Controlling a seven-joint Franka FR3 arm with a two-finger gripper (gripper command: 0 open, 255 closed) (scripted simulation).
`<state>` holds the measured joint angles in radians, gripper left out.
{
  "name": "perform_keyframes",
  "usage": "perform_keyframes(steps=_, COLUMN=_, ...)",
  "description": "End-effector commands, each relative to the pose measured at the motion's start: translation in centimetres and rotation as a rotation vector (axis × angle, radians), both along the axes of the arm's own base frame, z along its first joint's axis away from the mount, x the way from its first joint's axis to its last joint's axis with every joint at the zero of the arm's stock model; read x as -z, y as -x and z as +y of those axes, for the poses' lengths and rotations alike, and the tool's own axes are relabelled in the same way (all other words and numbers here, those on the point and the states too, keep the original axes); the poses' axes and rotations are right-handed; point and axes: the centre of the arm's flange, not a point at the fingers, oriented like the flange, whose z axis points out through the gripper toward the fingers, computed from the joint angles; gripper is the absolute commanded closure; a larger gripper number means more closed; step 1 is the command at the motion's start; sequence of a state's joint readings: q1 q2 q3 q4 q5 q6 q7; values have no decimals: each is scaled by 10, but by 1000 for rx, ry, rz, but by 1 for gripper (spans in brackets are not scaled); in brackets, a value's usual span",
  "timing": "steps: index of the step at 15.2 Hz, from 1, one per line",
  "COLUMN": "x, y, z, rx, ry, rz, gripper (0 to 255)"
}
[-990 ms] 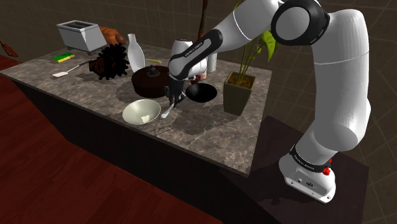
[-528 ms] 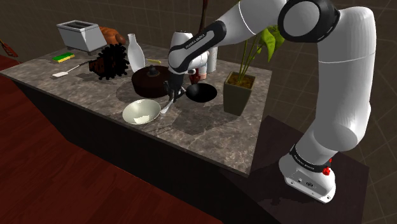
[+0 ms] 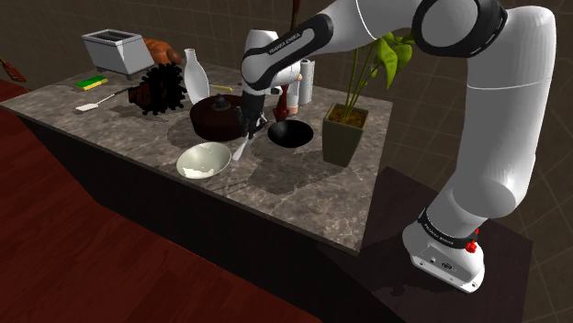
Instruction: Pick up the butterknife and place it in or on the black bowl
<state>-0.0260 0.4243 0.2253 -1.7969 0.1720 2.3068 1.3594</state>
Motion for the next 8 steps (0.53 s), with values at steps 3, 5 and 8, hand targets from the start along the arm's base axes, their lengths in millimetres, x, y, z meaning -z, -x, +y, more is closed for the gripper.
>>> perform_keyframes(steps=3, x=-21, y=1, z=-1, rx=0, ry=0, rz=0, gripper=255)
perform_keyframes(steps=5, x=-32, y=1, z=-1, rx=0, ry=0, rz=0, gripper=255)
perform_keyframes(steps=8, x=-39, y=6, z=-13, rx=0, ry=0, rz=0, gripper=255)
